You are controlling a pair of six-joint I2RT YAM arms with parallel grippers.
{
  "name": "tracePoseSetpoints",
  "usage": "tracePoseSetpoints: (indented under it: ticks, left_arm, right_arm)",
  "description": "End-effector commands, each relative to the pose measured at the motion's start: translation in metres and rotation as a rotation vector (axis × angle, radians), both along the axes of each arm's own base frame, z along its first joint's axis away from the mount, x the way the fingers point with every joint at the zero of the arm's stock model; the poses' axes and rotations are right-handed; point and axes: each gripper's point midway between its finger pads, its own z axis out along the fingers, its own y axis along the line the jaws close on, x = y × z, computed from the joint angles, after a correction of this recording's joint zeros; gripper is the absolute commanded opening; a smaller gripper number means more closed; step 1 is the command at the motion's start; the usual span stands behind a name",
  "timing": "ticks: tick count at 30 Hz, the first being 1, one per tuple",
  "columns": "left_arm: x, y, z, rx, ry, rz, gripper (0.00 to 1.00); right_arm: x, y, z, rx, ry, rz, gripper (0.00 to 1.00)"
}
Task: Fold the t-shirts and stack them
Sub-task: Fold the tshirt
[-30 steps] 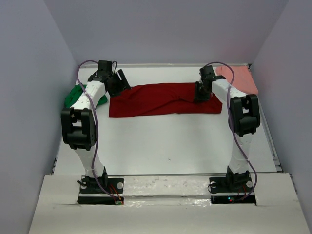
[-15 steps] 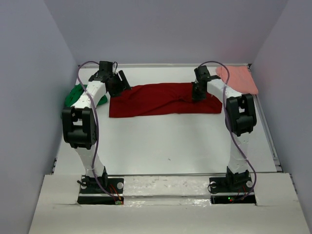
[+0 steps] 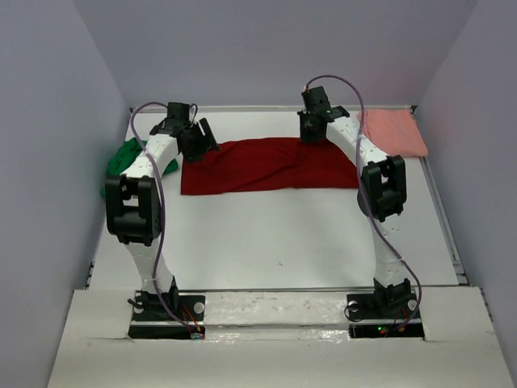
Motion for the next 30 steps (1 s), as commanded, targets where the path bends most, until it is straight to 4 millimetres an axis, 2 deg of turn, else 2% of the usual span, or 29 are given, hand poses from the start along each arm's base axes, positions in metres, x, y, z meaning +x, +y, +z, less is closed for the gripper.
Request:
tracePoseSetpoints:
  ticks: [1,2,3,4,5,6,7,8,9,11,12,16,18,20,23,24,26,27,28,29,30]
  left_arm:
    - [-0.004,-0.007,0.005,-0.009,-0.020,-0.041,0.77]
    - [-0.004,-0.008,0.006,-0.011,-0.022,-0.044,0.77]
    - [-0.004,-0.009,0.007,-0.012,-0.025,-0.046,0.77]
    - [-0.005,-0.011,0.007,-0.017,-0.023,-0.054,0.77]
    - [-0.005,-0.011,0.009,-0.017,-0.027,-0.057,0.77]
    - [-0.005,-0.012,0.008,-0.013,-0.026,-0.063,0.77]
    - [-0.006,-0.011,0.009,-0.010,-0.025,-0.065,0.77]
    - [-0.007,-0.011,0.008,-0.006,-0.023,-0.065,0.77]
    - [-0.007,-0.011,0.009,-0.002,-0.025,-0.066,0.77]
    - [-0.008,-0.010,0.009,0.001,-0.023,-0.067,0.77]
    - [-0.007,-0.010,0.009,0.003,-0.025,-0.064,0.77]
    - [-0.005,-0.010,0.007,0.012,-0.027,-0.051,0.77]
    - [-0.004,-0.010,0.007,0.046,-0.034,-0.036,0.77]
    - [-0.003,-0.010,0.008,0.081,-0.043,-0.036,0.77]
    - [0.000,-0.008,0.006,0.133,-0.047,-0.034,0.76]
    - [0.001,-0.005,0.004,0.161,-0.039,-0.036,0.76]
    - [0.001,-0.005,0.003,0.178,-0.026,-0.045,0.76]
    - [0.002,-0.003,0.006,0.187,-0.030,-0.049,0.75]
    - [0.003,-0.004,0.008,0.189,-0.036,-0.054,0.74]
    - [0.003,-0.004,0.012,0.189,-0.043,-0.056,0.73]
    - [0.004,-0.003,0.016,0.192,-0.051,-0.055,0.73]
  right_arm:
    - [0.025,-0.005,-0.017,-0.043,0.001,0.034,0.01]
    - [0.028,-0.005,-0.022,-0.049,0.007,0.039,0.02]
    - [0.034,-0.010,-0.041,-0.058,0.031,0.028,0.04]
    - [0.041,-0.002,-0.036,-0.032,0.012,0.047,0.05]
    - [0.043,0.001,-0.052,-0.029,0.035,0.060,0.08]
    - [0.047,-0.002,-0.055,-0.024,0.037,0.055,0.13]
    - [0.048,0.003,-0.058,-0.010,0.040,0.080,0.20]
    - [0.052,0.006,-0.055,0.002,0.028,0.092,0.31]
    - [0.051,0.011,-0.066,0.017,0.050,0.110,0.52]
    - [0.056,0.010,-0.063,0.028,0.038,0.127,0.63]
    - [0.056,0.015,-0.060,0.048,0.035,0.151,0.71]
    - [0.063,0.014,-0.043,0.027,-0.015,0.171,0.82]
    - [0.067,0.009,-0.022,-0.001,-0.061,0.167,0.87]
    - [0.067,0.007,0.000,0.000,-0.094,0.160,0.89]
    - [0.062,0.002,0.015,-0.006,-0.105,0.146,0.90]
    - [0.060,-0.001,0.031,-0.008,-0.127,0.127,0.91]
    - [0.050,-0.004,0.036,-0.004,-0.111,0.112,0.91]
    - [0.046,-0.006,0.054,0.005,-0.135,0.103,0.92]
    - [0.042,-0.008,0.060,0.006,-0.138,0.092,0.92]
    - [0.035,-0.011,0.054,0.006,-0.114,0.079,0.92]
    - [0.031,-0.013,0.056,0.005,-0.110,0.072,0.92]
